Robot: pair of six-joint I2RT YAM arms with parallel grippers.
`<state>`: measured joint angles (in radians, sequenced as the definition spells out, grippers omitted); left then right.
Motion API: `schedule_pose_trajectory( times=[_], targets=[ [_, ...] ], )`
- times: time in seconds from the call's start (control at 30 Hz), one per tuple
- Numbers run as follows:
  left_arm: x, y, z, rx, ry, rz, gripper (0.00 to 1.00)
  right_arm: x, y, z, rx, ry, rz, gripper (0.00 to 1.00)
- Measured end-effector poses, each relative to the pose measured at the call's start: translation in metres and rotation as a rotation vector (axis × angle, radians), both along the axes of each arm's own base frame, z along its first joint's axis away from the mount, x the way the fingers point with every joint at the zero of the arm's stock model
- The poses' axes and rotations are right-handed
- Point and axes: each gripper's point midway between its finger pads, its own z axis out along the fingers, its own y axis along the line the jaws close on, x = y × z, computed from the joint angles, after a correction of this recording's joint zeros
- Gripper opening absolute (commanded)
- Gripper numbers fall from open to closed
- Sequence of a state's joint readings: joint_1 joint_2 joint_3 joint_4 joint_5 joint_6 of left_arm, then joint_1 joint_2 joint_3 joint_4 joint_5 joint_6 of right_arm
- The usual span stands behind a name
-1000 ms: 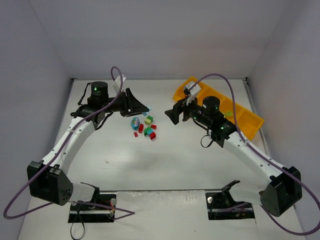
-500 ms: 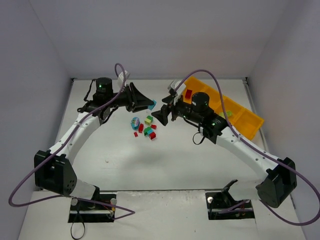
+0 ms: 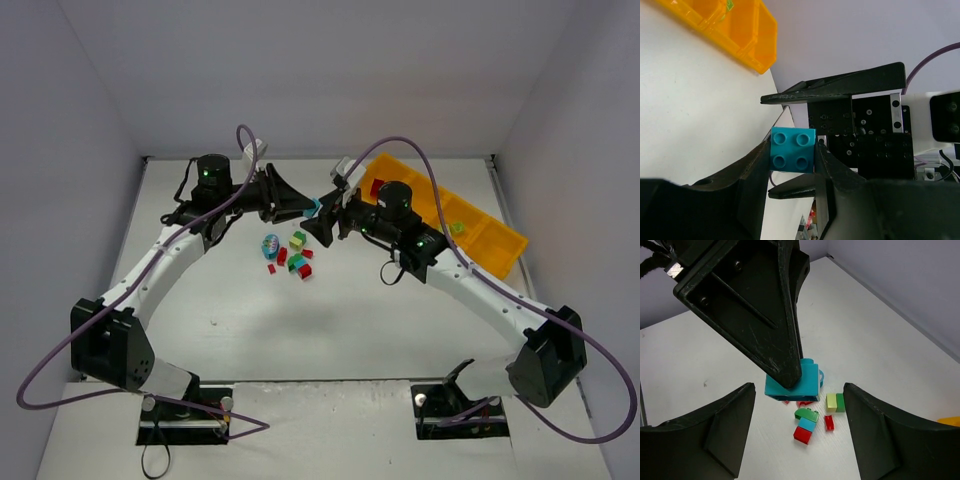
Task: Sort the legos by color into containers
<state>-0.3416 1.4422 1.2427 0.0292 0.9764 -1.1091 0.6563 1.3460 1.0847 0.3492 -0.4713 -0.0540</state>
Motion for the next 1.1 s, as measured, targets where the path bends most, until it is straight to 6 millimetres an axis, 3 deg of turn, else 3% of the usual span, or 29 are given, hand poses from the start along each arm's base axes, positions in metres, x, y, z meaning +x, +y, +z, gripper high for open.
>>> schedule_pose_trajectory(
  times=[0.33,0.43,0.6,0.67,0.7,0.83,0.97,1.1],
  targets=[
    [-0.002,-0.002,-0.002,-0.001,0.003,-0.006,0.01,0.002,0.001,0.006,0.012,-0.016,-0.002,0.44],
    [-0.002,-0.004,-0.003,0.001,0.002,-0.005,0.01,0.001,0.001,0.006,0.013,-0.015,0.000,0.32],
    [-0.001,-0.005,-0.003,0.001,0.008,0.002,0.03,0.003,0.000,0.006,0.010,-0.018,-0.011,0.04],
    [-0.001,-0.005,-0.004,0.001,0.008,0.005,0.18,0.004,0.000,0.006,0.009,-0.019,-0.016,0.00],
    [0.000,-0.005,-0.004,0.003,0.007,0.009,0.35,0.004,-0.001,0.005,0.008,-0.020,-0.018,0.00],
    [-0.002,-0.003,-0.010,0.039,-0.008,0.021,0.61,0.007,-0.003,0.000,-0.001,-0.015,-0.044,0.00],
    [-0.007,0.007,-0.019,0.115,-0.020,0.065,0.69,0.008,-0.013,-0.014,-0.023,0.001,-0.093,0.00],
    [-0.011,0.022,-0.018,0.198,-0.086,0.136,0.71,0.008,-0.039,-0.035,-0.055,0.030,-0.190,0.00]
  ],
)
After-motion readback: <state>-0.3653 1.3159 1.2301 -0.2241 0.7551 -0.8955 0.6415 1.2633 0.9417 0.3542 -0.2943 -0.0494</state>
